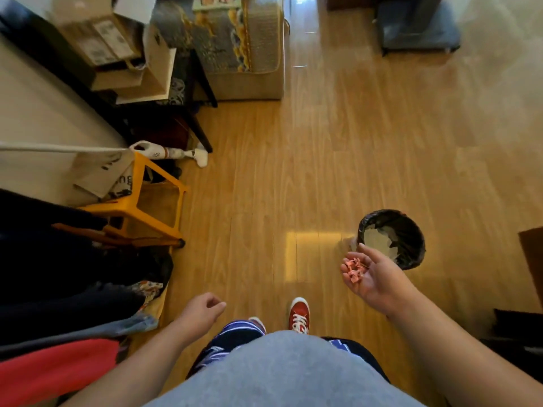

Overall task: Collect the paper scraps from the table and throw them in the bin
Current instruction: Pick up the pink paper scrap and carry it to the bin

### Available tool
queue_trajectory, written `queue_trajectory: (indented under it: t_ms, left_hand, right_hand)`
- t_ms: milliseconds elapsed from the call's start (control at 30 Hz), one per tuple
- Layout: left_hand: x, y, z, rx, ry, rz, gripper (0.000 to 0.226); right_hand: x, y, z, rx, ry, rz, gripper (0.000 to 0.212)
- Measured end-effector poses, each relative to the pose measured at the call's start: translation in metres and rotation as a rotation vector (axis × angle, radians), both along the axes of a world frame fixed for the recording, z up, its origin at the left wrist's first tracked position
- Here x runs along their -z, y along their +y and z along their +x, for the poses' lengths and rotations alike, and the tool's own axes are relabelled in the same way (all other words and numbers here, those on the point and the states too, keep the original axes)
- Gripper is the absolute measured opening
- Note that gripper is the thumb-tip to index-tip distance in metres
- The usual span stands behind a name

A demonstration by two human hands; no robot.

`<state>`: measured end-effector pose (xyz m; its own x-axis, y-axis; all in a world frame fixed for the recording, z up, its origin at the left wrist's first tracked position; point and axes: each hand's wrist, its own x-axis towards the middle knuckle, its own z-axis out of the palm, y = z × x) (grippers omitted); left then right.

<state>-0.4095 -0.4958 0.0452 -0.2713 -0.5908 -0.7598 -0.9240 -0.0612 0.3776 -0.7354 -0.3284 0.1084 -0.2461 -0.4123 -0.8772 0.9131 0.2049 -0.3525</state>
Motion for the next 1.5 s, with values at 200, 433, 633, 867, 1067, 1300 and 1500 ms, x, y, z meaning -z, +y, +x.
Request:
queue_trajectory:
  t_ms: [200,433,633,867,1067,1300,1500]
  left_hand:
    - [0.014,-0.056,-0.014,-0.024,-0.114,0.033,0.015]
    - [0.040,-0.180,-0.090,0.022,-0.145,0.058,0.020]
    - [0.032,-0.303,-0.206,0.218,-0.117,0.030,0.023]
    - [0.017,-0.377,-0.393,0.330,0.028,0.060,0.018]
    - [0.016,-0.386,-0.550,0.472,0.112,0.087,0.020]
    - [0.012,-0.405,-0.657,0.643,-0.041,0.040,0.017]
    - [0.007,-0.436,-0.727,0.710,-0.160,0.009,0.022]
  right_hand:
    - [-0.014,-0.106,-0.053,-0.022,-0.013,-0.044,0.026]
    - [-0.008,-0.199,-0.124,0.037,-0.003,-0.004,0.029]
    - [-0.009,-0.227,-0.188,0.180,-0.023,0.077,0.032]
    - [0.001,-0.210,-0.255,0.431,-0.077,0.164,0.038]
    - [0.023,-0.206,-0.333,0.565,-0.155,0.189,0.031]
    - [0.027,-0.229,-0.457,0.591,-0.115,0.164,0.026]
    - [0.018,-0.265,-0.563,0.607,-0.080,0.088,0.026]
